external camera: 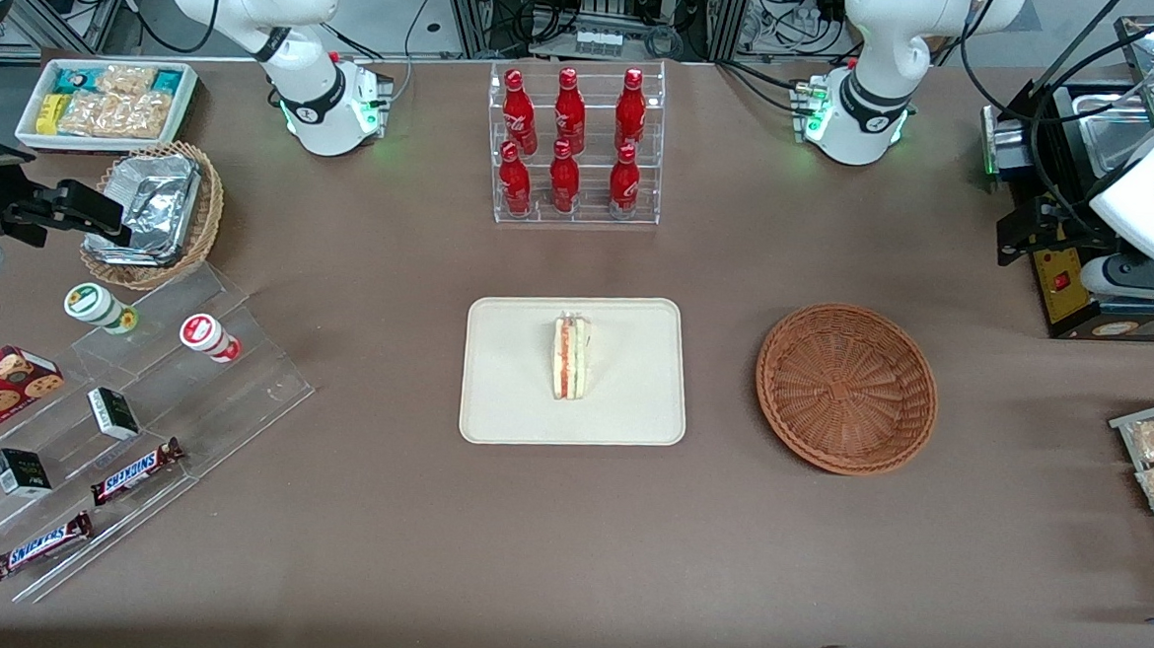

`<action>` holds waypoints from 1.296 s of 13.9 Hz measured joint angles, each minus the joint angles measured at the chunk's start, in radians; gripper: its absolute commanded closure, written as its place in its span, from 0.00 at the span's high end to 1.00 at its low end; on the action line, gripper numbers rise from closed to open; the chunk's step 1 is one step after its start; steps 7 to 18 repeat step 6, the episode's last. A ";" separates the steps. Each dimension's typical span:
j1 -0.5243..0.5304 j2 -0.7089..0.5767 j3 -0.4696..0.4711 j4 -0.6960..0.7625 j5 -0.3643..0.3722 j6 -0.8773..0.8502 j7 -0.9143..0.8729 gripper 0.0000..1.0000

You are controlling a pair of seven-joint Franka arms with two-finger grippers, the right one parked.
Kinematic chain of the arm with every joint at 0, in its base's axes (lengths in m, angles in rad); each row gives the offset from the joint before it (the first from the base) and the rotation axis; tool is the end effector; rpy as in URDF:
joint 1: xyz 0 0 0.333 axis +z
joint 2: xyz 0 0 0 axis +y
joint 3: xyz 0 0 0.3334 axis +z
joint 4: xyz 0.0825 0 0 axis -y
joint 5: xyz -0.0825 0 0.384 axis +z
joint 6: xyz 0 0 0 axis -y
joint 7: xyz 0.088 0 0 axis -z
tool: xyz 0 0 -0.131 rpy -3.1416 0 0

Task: Place sandwich from basket to tray

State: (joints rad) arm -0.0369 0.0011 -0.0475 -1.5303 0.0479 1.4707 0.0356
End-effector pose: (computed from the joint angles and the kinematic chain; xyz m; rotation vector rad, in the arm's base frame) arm 0.5418 -0.0391 0.6279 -3.0858 0.1802 0.0920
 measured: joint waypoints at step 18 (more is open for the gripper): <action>0.000 0.004 0.030 0.001 0.000 0.004 0.007 1.00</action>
